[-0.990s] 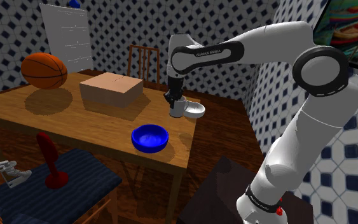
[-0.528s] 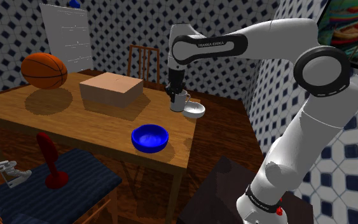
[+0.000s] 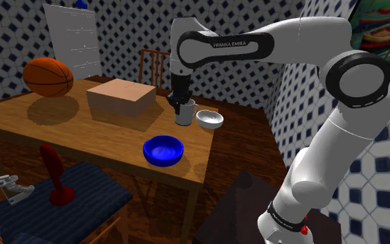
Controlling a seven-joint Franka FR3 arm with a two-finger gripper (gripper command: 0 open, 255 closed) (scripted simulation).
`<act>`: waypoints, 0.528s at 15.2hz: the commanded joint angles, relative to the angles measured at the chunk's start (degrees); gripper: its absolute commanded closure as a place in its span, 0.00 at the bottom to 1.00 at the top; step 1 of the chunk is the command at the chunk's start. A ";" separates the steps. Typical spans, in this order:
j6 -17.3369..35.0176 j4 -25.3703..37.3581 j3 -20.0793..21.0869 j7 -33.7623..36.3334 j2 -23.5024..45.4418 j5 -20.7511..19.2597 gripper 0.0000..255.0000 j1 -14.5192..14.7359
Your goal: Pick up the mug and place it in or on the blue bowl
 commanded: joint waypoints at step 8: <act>-3.33 5.96 6.15 11.45 3.32 0.05 1.00 5.36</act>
